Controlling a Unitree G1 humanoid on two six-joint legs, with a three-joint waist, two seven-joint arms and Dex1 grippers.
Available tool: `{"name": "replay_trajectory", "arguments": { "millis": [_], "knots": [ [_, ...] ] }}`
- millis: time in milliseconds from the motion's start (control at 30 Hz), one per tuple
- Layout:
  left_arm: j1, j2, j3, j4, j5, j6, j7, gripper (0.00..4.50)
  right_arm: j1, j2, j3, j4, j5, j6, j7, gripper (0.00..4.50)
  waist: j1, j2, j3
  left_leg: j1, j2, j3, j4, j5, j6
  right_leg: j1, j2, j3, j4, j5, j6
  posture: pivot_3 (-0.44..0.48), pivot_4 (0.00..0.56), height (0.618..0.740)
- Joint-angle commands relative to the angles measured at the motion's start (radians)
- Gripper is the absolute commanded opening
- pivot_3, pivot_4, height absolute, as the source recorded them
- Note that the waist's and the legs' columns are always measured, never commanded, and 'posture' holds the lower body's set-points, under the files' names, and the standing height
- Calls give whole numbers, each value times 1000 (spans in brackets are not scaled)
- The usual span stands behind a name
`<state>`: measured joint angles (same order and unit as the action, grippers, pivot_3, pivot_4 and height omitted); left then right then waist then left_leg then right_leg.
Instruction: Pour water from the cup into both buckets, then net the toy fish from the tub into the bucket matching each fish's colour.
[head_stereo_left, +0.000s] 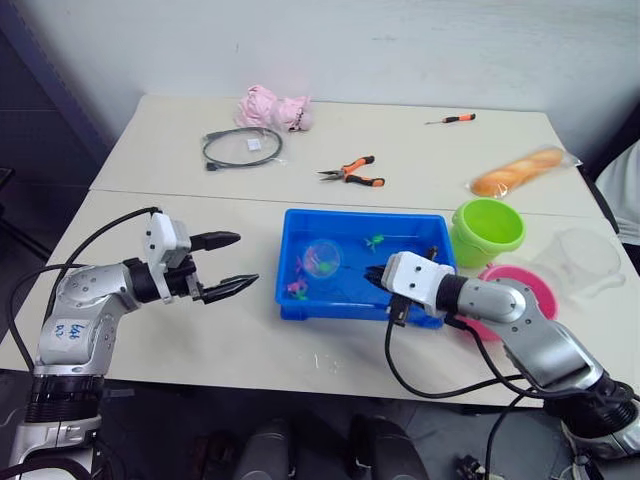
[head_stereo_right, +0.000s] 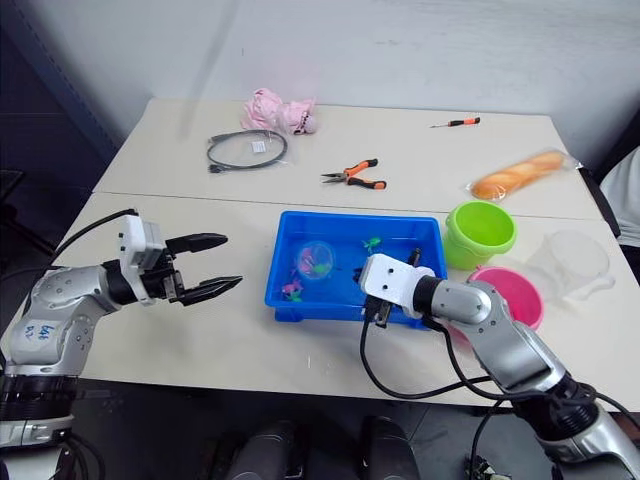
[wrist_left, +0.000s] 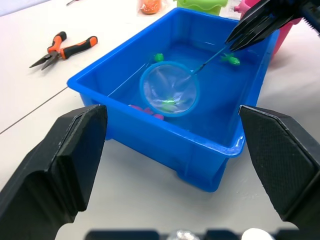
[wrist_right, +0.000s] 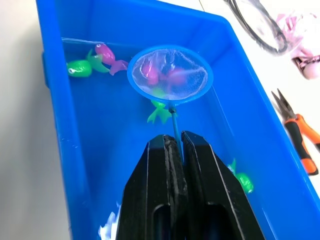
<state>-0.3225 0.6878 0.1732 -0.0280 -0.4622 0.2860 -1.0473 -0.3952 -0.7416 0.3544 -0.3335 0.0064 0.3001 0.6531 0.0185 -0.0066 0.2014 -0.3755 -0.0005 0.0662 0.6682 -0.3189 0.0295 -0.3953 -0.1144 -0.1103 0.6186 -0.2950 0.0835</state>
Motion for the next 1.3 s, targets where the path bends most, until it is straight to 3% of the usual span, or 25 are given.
{"name": "replay_trajectory", "arguments": {
  "millis": [33,333,633,833,1300],
  "knots": [
    [2,17,-14,-43,-1,12,-4,4478,-39,25,5,29,-88,-60,-16,0,-1,0,0,0,0,0,0,0,0,0,0,0,0,0,0,0,150,740],
    [-24,36,-59,-14,17,14,-36,4478,-80,58,54,110,-227,-201,36,0,-16,0,0,0,0,0,0,0,0,0,0,0,1,0,0,0,150,740],
    [-5,45,-55,-22,14,20,-45,4478,-93,54,-55,103,-234,-281,25,0,-22,0,0,0,0,0,0,1,-1,-1,0,0,2,0,0,0,150,740],
    [16,52,-47,-30,6,24,-43,4478,-62,89,-88,-14,-69,-85,158,0,-21,0,0,0,1,0,0,1,-1,-1,1,0,2,0,0,0,150,740],
    [22,52,-43,-23,10,25,-39,4478,-39,127,46,-102,-126,142,201,0,-24,0,0,1,0,0,0,1,-1,-1,0,1,2,0,0,0,150,740]
  ]
}}
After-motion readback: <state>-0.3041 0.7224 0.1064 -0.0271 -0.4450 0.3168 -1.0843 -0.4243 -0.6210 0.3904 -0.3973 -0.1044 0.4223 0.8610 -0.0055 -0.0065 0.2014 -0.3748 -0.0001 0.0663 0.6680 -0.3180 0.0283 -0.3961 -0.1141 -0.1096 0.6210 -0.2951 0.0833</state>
